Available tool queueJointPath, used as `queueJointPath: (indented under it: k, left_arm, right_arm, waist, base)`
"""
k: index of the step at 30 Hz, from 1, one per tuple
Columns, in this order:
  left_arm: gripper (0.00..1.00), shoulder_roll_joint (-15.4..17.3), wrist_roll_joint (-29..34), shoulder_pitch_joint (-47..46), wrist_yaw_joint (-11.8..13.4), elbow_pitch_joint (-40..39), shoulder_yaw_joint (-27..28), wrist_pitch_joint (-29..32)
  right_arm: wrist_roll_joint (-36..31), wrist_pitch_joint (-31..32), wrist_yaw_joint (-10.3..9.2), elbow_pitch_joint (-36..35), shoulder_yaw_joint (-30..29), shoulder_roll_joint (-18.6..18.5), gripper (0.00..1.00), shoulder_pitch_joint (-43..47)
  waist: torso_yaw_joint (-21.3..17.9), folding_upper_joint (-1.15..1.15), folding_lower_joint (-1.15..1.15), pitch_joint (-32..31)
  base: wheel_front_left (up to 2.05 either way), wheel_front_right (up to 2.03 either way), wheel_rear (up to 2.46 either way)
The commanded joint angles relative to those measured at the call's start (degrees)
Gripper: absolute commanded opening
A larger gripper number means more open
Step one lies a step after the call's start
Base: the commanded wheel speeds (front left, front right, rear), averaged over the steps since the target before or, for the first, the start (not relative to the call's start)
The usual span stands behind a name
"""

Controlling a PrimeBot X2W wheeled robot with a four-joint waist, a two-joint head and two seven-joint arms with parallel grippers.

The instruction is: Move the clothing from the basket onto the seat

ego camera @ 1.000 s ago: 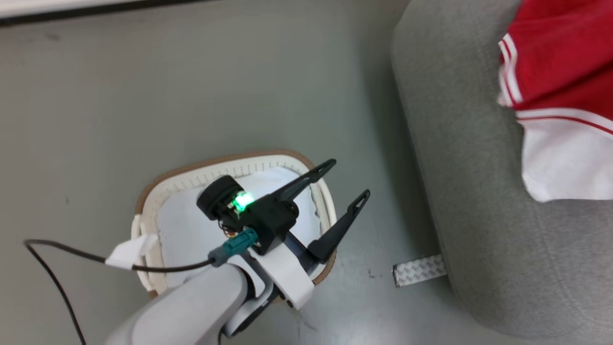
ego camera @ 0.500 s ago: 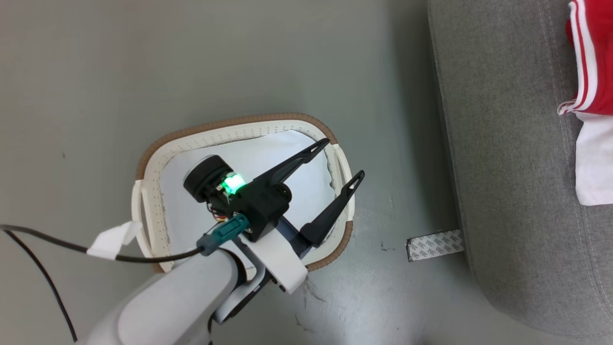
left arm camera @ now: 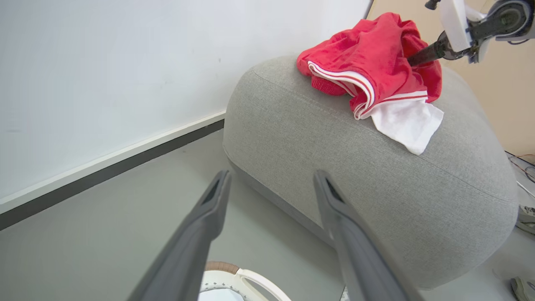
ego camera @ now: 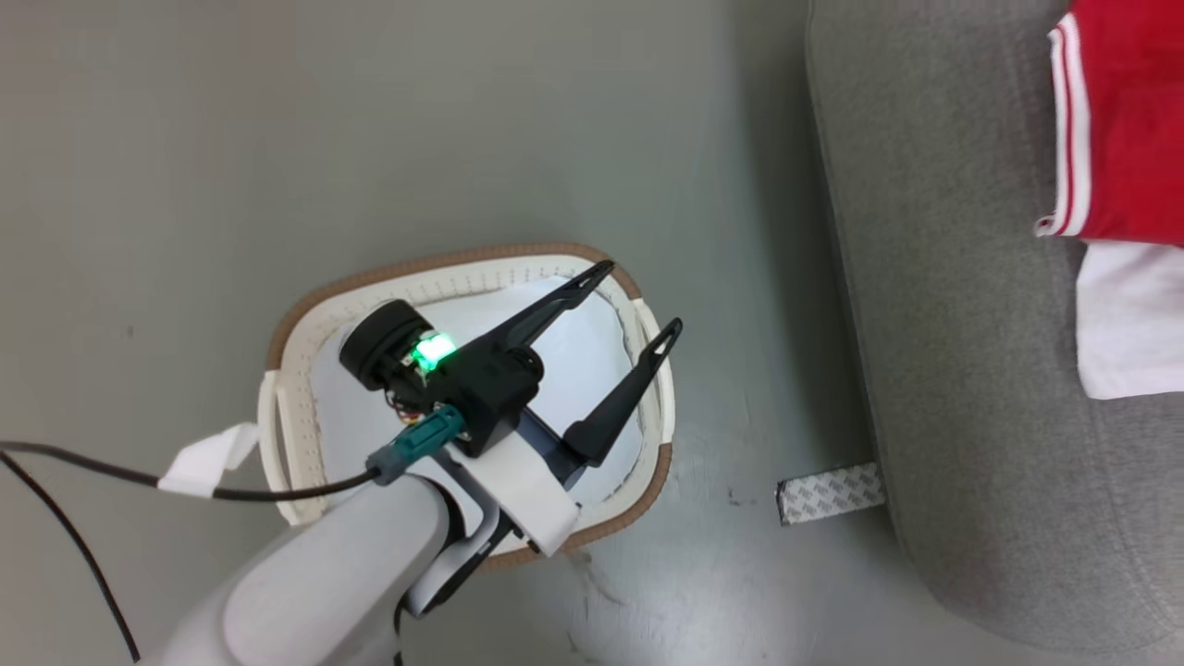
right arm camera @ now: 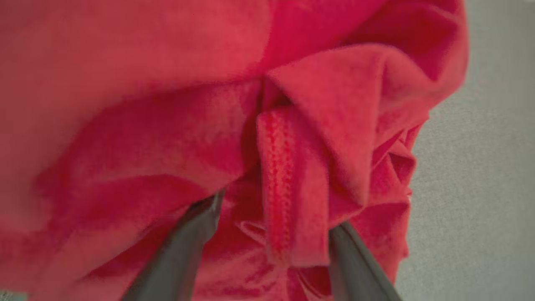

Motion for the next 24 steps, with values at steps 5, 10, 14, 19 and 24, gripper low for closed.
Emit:
queueJointPath:
  k: [5,10,14,19,24]
  left_arm:
    - [1.0,-0.43,-1.54,2.13,0.95,2.15,0.77,-2.14]
    - [1.0,-0.77,-3.23,5.13,2.27,4.55,2.08,-4.18]
    - [1.0,-0.84,-4.58,7.74,3.76,5.8,3.45,-5.47]
    - [1.0,-0.67,-6.49,10.49,5.93,6.25,6.73,-6.41]
    - [1.0,1.15,-8.47,12.78,6.84,6.39,10.48,-6.69]
  right_arm:
    - [2.65,5.7,-0.14,-3.17,1.86,-2.48,1.0,2.25]
    - [4.58,9.29,-0.15,-8.68,2.66,-5.42,1.0,4.48]
    - [4.22,8.12,-0.14,-14.95,2.73,-7.13,1.0,6.16]
    - [5.21,5.59,-0.14,-22.2,0.94,-7.54,1.0,9.07]
    - [2.29,1.1,-0.14,-30.26,-0.83,-8.46,1.0,13.09]
  waist:
    - [-0.53,0.0,-0.01,-6.99]
    - [-0.47,0.0,-0.01,-14.37]
    - [0.27,0.0,-0.01,-19.91]
    - [2.17,0.0,-0.01,-25.43]
    - [4.07,0.0,-0.01,-28.92]
  base:
    - [0.0,0.0,0.0]
    - [0.0,0.0,0.0]
    - [0.0,0.0,0.0]
    - [0.0,0.0,0.0]
    - [0.0,0.0,0.0]
